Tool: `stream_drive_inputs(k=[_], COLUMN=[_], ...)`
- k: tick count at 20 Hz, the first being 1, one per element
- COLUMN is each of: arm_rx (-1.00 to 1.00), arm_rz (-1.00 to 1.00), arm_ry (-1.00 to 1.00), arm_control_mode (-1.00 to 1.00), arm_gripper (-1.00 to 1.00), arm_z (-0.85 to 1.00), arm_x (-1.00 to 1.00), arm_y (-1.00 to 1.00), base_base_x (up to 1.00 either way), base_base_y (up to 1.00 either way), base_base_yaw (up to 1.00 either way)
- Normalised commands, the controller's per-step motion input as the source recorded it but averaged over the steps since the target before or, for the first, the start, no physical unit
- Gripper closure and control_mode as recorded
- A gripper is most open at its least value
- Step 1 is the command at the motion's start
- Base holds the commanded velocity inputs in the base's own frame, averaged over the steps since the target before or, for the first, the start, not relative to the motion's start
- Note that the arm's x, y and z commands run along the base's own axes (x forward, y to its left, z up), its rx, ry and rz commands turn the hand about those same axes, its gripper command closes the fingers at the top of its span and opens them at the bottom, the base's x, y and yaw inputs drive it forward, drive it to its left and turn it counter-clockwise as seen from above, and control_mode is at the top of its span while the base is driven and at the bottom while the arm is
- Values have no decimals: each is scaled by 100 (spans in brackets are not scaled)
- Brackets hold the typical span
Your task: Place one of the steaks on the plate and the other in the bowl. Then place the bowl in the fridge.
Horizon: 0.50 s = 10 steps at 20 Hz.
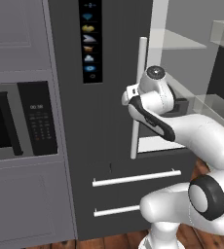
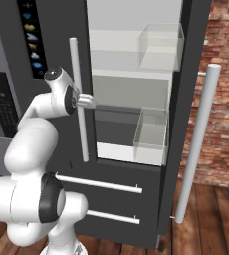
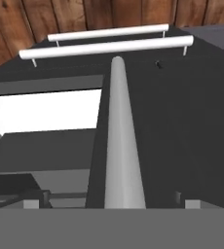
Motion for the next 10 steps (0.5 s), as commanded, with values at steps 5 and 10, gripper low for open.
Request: stream_drive_inputs(k=[5, 10], arm_rx=[0, 0], arm_rz=[0, 0], arm_ry=[-8, 0], arm_control_mode=[-100, -100], arm_gripper=[-100, 100], arm_z=[-2, 0], arm_x=[49, 56], arm_y=[12, 5], base_base_x=[0, 0], base_base_y=[0, 0], base_base_yaw=[0, 0])
